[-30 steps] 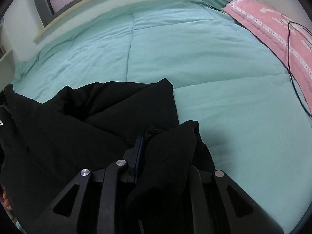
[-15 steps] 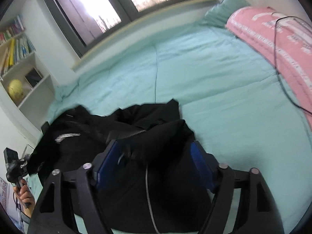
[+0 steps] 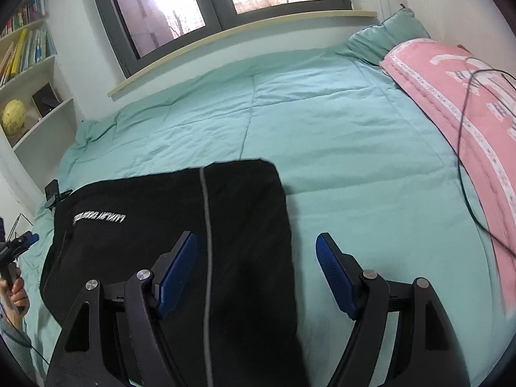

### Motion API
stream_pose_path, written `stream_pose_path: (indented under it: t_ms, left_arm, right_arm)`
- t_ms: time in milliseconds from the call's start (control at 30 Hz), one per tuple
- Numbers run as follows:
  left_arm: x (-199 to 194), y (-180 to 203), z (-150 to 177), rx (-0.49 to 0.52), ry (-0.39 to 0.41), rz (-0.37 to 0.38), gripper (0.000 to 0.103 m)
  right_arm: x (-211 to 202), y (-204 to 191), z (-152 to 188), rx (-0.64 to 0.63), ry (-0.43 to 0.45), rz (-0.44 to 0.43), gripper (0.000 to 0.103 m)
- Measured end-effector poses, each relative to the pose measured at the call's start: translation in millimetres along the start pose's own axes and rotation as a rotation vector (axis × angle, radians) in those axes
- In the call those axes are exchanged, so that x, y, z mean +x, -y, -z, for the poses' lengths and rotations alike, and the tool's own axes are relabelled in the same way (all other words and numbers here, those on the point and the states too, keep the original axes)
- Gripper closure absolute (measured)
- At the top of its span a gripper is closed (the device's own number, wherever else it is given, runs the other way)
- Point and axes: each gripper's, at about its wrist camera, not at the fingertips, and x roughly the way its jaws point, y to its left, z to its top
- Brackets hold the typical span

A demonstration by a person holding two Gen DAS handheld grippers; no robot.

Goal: Fold large clothes

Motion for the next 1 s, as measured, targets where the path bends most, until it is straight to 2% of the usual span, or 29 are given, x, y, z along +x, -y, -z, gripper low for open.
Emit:
stream_pose_path:
  t_ms: [133, 300, 433, 467, 500, 533, 567, 600, 667, 767, 833, 900, 1000]
  left_arm:
    - [46.2, -11.3, -18.4, -0.066, -0.079, 0.045, 0.026]
    - [71.7, -23.6, -25.2, -0.103, -0.126, 0.094, 0.026]
    - [95.1, -33.4, -26.4, -0.159, -0.188, 0.078, 0.026]
    - [98.6, -35.4, -24.7, -0.171, -0.207, 0.084, 0.026]
    - [100.0, -35.4, -23.2, -0.174, -0.213, 0.088, 0.026]
    - [101.0, -34.4, -22.7, -0.168, -0.204, 0.087, 0.041]
    - [96.5, -29.6, -21.9, -0.139, -0.179, 0.076, 0.059]
    - [92.5, -24.0, -22.4, -0.108, -0.159, 0.049, 0.091]
    - [81.2, -15.7, -23.8, -0.089, -0.122, 0.028, 0.093]
    - [49.2, 6.3, -30.9, -0.027, -0.017, -0.004, 0.094]
    - [24.4, 18.2, -41.7, -0.035, 0.052, 0.011, 0.094]
    - [10.0, 28.3, -54.3, -0.043, 0.109, -0.003, 0.094]
    - [15.1, 30.9, -63.8, -0.067, 0.115, -0.059, 0.093]
  right_arm:
    - [30.3, 11.1, -20.0, -0.011, -0.023, -0.039, 0.024]
    - [73.9, 16.9, -38.3, -0.009, -0.081, -0.083, 0.024]
    - [118.6, 20.0, -42.8, 0.044, -0.181, -0.132, 0.024]
    - [123.2, 19.3, -41.8, 0.054, -0.194, -0.145, 0.036]
    - [122.9, 13.0, -39.9, 0.034, -0.189, -0.127, 0.055]
    - [119.4, 6.6, -38.7, 0.002, -0.176, -0.079, 0.062]
    - [110.8, -2.3, -36.5, -0.045, -0.142, -0.03, 0.072]
    - [104.3, -7.6, -35.0, -0.072, -0.118, -0.005, 0.08]
    - [81.4, -24.2, -32.4, -0.14, -0.053, 0.087, 0.085]
    - [50.0, -39.0, -38.9, -0.174, 0.02, 0.157, 0.089]
    - [32.1, -49.6, -46.7, -0.197, 0.058, 0.204, 0.089]
    - [22.8, -63.2, -59.5, -0.219, 0.085, 0.285, 0.09]
    - [27.3, -70.1, -72.9, -0.196, 0.089, 0.337, 0.09]
